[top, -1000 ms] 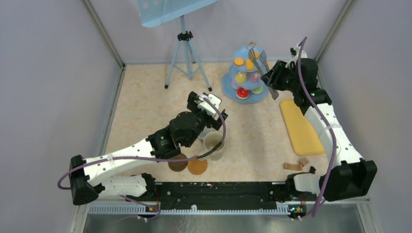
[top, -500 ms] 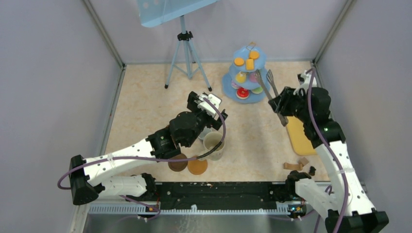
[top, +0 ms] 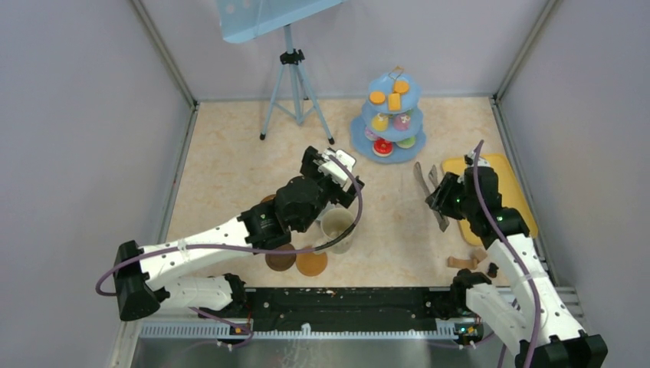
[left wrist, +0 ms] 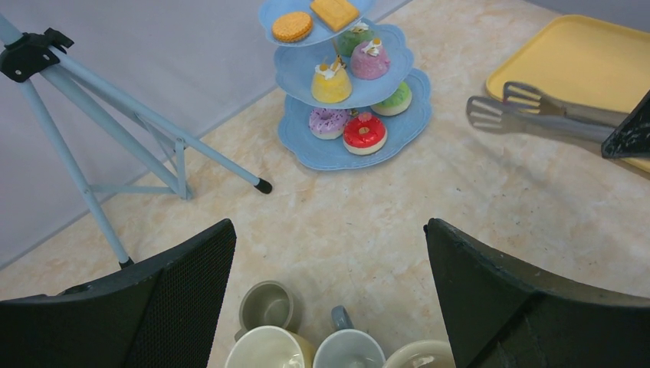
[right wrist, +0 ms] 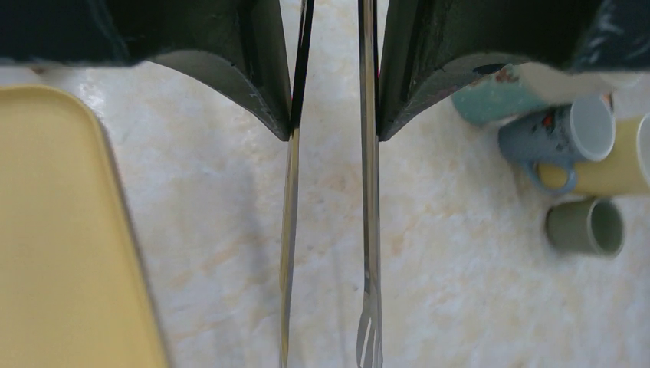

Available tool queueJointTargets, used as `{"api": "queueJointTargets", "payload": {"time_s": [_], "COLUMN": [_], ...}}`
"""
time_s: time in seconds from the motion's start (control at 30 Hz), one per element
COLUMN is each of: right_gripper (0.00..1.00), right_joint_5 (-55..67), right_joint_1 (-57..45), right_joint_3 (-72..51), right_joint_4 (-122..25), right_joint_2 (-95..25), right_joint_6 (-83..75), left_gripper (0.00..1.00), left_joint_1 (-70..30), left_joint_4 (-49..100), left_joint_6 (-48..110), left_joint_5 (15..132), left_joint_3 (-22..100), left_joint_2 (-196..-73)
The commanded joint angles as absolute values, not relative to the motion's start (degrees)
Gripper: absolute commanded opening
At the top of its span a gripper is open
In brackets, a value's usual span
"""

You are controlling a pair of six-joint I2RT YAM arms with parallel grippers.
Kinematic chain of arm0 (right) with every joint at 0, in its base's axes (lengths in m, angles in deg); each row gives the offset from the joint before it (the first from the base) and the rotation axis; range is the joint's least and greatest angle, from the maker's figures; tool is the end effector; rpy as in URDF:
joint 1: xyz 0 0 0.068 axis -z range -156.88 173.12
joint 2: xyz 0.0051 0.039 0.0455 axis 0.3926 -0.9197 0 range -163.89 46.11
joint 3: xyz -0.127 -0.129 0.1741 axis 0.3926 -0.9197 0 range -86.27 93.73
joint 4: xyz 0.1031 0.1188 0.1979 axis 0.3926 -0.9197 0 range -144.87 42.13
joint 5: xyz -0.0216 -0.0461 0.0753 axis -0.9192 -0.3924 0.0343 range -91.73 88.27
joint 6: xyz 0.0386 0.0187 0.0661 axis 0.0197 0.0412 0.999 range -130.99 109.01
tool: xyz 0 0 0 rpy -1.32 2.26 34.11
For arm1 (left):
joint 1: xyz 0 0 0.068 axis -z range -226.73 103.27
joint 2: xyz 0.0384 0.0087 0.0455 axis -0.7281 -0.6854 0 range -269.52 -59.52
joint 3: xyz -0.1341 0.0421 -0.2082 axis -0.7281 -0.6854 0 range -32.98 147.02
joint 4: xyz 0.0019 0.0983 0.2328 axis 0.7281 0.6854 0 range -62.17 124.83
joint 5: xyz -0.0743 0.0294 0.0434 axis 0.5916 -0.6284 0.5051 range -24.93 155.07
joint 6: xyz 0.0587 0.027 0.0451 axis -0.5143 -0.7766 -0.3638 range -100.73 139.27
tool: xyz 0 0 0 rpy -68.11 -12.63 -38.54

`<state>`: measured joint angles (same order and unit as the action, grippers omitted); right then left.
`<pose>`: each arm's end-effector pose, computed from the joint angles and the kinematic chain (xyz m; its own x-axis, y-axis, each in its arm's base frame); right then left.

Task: Serve the afternoon tea

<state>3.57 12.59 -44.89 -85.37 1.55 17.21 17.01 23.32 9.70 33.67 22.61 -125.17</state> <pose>0.1893 0.0415 0.2378 -0.6833 0.3516 -0.6399 0.0818 0.9078 0.4114 0.1616 -0.2481 0.3388 0.0469 0.2254 -0.9731 0.5357 0.8166 0.2149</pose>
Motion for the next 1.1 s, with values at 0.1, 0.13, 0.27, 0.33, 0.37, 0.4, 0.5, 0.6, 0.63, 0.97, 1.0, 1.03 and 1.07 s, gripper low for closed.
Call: {"api": "queueJointTargets", "payload": {"time_s": [0.1, 0.13, 0.27, 0.33, 0.37, 0.4, 0.5, 0.6, 0.63, 0.97, 1.0, 1.03, 1.07], "right_gripper": [0.47, 0.47, 0.43, 0.42, 0.43, 0.43, 0.46, 0.51, 0.53, 0.68, 0.68, 0.69, 0.71], "right_joint_5": [-27.14, -27.59, -15.70, -13.63, -14.03, -14.23, -14.12, -14.15, -13.60, -14.43, -14.39, -14.43, -14.65], "right_joint_1": [13.33, 15.16, 29.74, 32.77, 33.00, 33.11, 33.38, 34.59, 35.15, 35.86, 35.86, 35.86, 35.86], "right_joint_3": [-40.66, -41.45, -45.77, -47.57, -48.00, -48.30, -48.51, -49.48, -49.88, -47.91, -47.20, -46.45, -45.81], "right_joint_4": [-82.69, -80.55, -70.26, -66.29, -65.16, -64.51, -64.30, -63.67, -63.45, -66.32, -67.04, -67.72, -68.28], "right_joint_2": [-2.32, -3.26, -9.70, -12.12, -13.23, -14.40, -18.16, -21.07, -21.86, -21.58, -21.04, -20.30, -19.56], "right_joint_6": [25.94, 25.09, 22.24, 21.93, 21.56, 21.44, 21.63, 21.97, 22.07, 20.55, 20.14, 19.80, 19.40], "left_gripper": [0.99, 0.99, 0.99, 0.99, 0.99, 0.99, 0.99, 0.99, 0.99, 0.99, 0.99, 0.99, 0.99], "left_joint_1": [16.82, 16.83, 16.82, 16.86, 16.86, 16.82, 16.81, 16.82, 16.81, 16.81, 16.86, 16.86, 16.82], "left_joint_4": [23.85, 24.26, 25.65, 26.44, 27.11, 27.50, 29.18, 30.00, 30.36, 32.77, 32.97, 33.08, 33.05], "left_joint_6": [9.96, 9.88, 10.16, 10.72, 11.12, 11.46, 12.05, 12.55, 12.71, 14.28, 14.69, 14.85, 14.88], "left_joint_5": [32.09, 31.96, 31.73, 31.92, 31.89, 31.74, 30.84, 30.77, 30.98, 29.88, 29.75, 29.62, 29.50], "left_joint_3": [27.41, 27.83, 28.77, 29.10, 29.10, 29.10, 28.41, 28.16, 28.19, 26.79, 26.78, 26.72, 26.63], "left_joint_2": [-126.09, -125.90, -124.74, -124.36, -124.16, -123.94, -123.11, -122.47, -122.35, -121.06, -121.05, -121.00, -121.04]}}
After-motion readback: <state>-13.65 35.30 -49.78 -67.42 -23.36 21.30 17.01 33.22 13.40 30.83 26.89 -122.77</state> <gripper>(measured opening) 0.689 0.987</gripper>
